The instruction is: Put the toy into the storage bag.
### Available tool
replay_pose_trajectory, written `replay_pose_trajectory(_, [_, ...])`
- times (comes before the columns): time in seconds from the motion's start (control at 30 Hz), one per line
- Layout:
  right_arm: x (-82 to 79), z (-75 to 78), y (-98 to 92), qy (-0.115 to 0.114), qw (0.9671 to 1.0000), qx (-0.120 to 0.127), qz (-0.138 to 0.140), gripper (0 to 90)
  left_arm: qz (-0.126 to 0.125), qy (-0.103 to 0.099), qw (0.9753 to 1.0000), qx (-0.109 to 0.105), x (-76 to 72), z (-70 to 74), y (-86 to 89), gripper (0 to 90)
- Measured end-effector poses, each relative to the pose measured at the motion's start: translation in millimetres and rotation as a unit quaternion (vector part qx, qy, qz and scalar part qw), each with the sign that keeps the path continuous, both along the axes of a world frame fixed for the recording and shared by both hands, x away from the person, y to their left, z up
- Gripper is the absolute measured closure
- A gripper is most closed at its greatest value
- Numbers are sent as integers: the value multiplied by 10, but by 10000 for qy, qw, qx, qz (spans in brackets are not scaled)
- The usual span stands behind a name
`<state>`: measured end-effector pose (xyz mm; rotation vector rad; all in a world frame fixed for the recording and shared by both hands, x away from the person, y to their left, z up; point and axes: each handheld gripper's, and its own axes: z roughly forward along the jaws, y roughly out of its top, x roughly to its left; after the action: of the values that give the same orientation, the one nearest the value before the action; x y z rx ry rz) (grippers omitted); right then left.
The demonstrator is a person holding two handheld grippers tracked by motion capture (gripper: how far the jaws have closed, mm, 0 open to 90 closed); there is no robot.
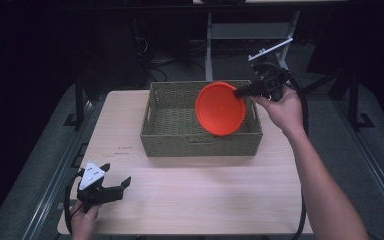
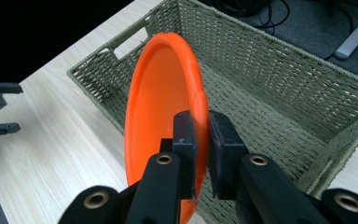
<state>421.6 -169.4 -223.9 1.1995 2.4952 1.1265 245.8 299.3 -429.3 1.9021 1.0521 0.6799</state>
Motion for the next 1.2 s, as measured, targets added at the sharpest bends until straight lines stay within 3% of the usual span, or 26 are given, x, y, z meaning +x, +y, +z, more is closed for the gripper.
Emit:
replay_pose_trajectory(0.57, [204, -70, -109, 82, 9993, 47, -367, 821, -22, -13, 10000, -8, -5, 1, 1, 128])
replay_pose_trajectory(0.97, [354, -153, -104, 63, 9983, 246, -531, 821, -33, -8, 10000, -29, -13, 1, -9, 128])
replay_pose_trajectory(1.07, [431, -211, -117, 179, 9975, 334, -597, 821, -2, 12, 10000, -15, -6, 5, -1, 128])
replay_pose_trajectory(1.2, [496, -295, -114, 261, 9971, 269, -666, 820, -36, -18, 10000, -11, -12, 3, -6, 128])
